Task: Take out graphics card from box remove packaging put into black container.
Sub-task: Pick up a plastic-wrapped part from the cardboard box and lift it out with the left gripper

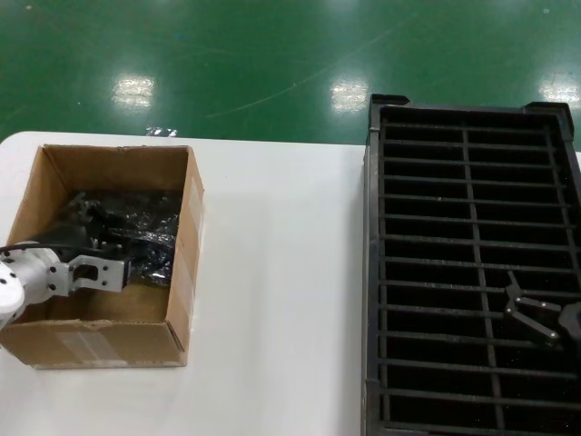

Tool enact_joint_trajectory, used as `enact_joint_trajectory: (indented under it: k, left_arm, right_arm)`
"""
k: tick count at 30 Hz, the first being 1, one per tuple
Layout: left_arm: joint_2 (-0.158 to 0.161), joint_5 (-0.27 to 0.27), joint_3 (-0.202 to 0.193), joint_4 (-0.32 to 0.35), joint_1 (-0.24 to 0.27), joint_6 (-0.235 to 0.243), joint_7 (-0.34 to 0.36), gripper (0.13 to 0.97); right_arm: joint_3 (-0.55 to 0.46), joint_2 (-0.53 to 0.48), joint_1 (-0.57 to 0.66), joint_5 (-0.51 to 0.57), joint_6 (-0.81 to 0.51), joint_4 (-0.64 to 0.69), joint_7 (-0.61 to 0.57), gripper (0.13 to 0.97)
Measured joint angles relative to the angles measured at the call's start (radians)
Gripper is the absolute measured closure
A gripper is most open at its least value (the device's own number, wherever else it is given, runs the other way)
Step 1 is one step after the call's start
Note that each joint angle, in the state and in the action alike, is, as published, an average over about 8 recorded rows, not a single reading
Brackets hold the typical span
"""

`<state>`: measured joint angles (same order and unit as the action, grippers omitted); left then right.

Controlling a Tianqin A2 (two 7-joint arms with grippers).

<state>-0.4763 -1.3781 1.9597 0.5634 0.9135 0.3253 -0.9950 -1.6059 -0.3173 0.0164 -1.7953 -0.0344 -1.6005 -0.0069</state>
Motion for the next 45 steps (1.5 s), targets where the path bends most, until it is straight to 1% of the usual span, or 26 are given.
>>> enact_joint_trajectory:
  k: [5, 8, 12, 17, 22, 25, 29, 33, 36, 39, 42, 45]
  left_arm:
    - [-0.025, 0.039, 0.014, 0.067, -0.025, -0.004, 0.073, 0.937]
    - [-0.043, 0.077, 0.018, 0.121, -0.044, -0.01, 0.13, 0.942]
    - [-0.071, 0.153, 0.009, 0.211, -0.077, -0.011, 0.226, 0.953]
    - [-0.106, 0.262, -0.029, 0.337, -0.131, 0.003, 0.347, 0.958]
    - [-0.135, 0.355, -0.084, 0.464, -0.194, 0.017, 0.44, 0.958]
    - [-0.149, 0.406, -0.127, 0.546, -0.238, 0.028, 0.486, 0.958]
    - [-0.164, 0.47, -0.198, 0.677, -0.312, 0.059, 0.554, 0.958]
    - [-0.182, 0.517, -0.277, 0.834, -0.404, 0.104, 0.623, 0.958]
    - [-0.2, 0.534, -0.331, 0.956, -0.478, 0.136, 0.665, 0.958]
    - [-0.22, 0.535, -0.378, 1.071, -0.551, 0.16, 0.695, 0.958]
    - [-0.239, 0.523, -0.415, 1.173, -0.617, 0.176, 0.715, 0.958]
    - [-0.257, 0.504, -0.439, 1.253, -0.678, 0.182, 0.723, 0.958]
  right_arm:
    - [0.0, 0.0, 0.0, 0.0, 0.0, 0.0, 0.0, 0.129]
    - [0.0, 0.0, 0.0, 0.0, 0.0, 0.0, 0.0, 0.129]
    - [0.0, 0.0, 0.0, 0.0, 0.0, 0.0, 0.0, 0.129]
    - [0.0, 0.0, 0.0, 0.0, 0.0, 0.0, 0.0, 0.129]
    - [0.0, 0.0, 0.0, 0.0, 0.0, 0.0, 0.0, 0.129]
    - [0.0, 0.0, 0.0, 0.0, 0.0, 0.0, 0.0, 0.129]
    - [0.0, 0.0, 0.0, 0.0, 0.0, 0.0, 0.0, 0.129]
    - [0.0, 0.0, 0.0, 0.0, 0.0, 0.0, 0.0, 0.129]
    - [0.0, 0.0, 0.0, 0.0, 0.0, 0.0, 0.0, 0.129]
    - [0.0, 0.0, 0.0, 0.0, 0.0, 0.0, 0.0, 0.129]
    - [0.0, 0.0, 0.0, 0.0, 0.0, 0.0, 0.0, 0.129]
    - [0.0, 0.0, 0.0, 0.0, 0.0, 0.0, 0.0, 0.129]
